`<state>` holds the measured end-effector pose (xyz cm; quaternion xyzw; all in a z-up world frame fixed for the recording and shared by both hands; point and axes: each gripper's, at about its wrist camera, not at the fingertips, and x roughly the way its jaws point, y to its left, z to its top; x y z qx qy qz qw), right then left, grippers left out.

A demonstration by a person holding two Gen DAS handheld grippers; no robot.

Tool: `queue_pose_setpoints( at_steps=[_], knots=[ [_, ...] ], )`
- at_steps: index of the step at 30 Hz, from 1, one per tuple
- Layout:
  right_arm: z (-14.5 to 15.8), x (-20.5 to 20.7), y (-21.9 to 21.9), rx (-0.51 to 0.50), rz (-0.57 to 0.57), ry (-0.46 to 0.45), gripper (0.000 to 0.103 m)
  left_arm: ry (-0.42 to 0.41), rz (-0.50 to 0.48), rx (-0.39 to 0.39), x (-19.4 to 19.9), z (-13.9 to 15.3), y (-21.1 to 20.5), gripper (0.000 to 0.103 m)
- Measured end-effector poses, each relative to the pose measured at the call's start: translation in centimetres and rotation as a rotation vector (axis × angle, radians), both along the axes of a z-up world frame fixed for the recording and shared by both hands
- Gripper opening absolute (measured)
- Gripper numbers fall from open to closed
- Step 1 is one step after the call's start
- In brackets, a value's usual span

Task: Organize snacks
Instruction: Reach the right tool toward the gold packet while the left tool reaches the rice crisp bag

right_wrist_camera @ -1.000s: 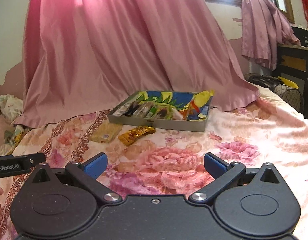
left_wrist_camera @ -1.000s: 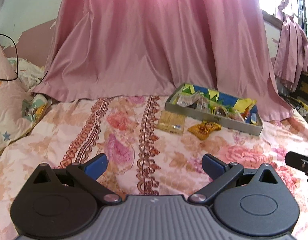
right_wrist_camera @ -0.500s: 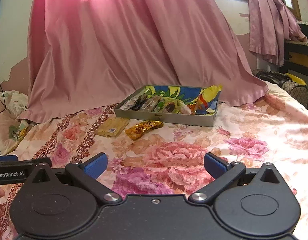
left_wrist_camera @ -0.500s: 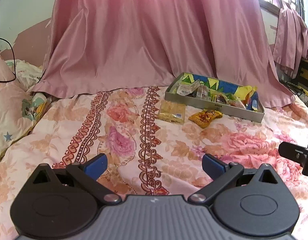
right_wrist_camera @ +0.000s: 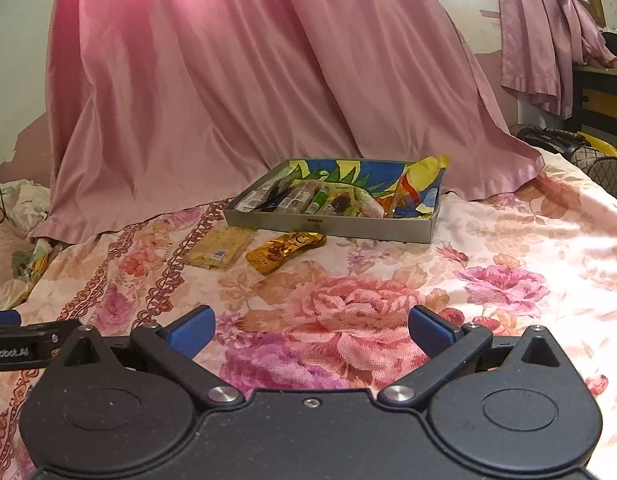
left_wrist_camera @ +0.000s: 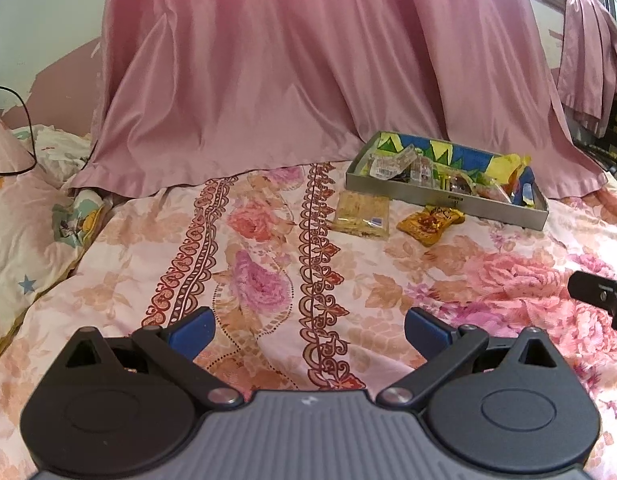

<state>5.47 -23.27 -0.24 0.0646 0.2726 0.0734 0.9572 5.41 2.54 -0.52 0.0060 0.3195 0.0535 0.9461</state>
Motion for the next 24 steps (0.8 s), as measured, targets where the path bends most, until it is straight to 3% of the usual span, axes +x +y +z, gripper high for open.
queue_pose_setpoints(
  at_steps=[10, 20, 24],
  knots=[
    [-0.6, 4.9, 0.5, -0.069, 0.01, -0.037, 0.102, 0.062, -0.029, -0.084, 4.6, -1.5, 1.6, 0.103],
    [-2.4, 12.1, 2.2, -0.025, -0.032, -0.066, 0.102, 0.11, -0.086, -0.025, 10.1, -2.7, 4.4, 0.103],
    [-3.9, 13.2, 2.5, -0.018, -0.037, -0.072, 0.102, 0.139, -0.1, -0.022, 13.1, -2.8, 5.2, 0.103]
  ],
)
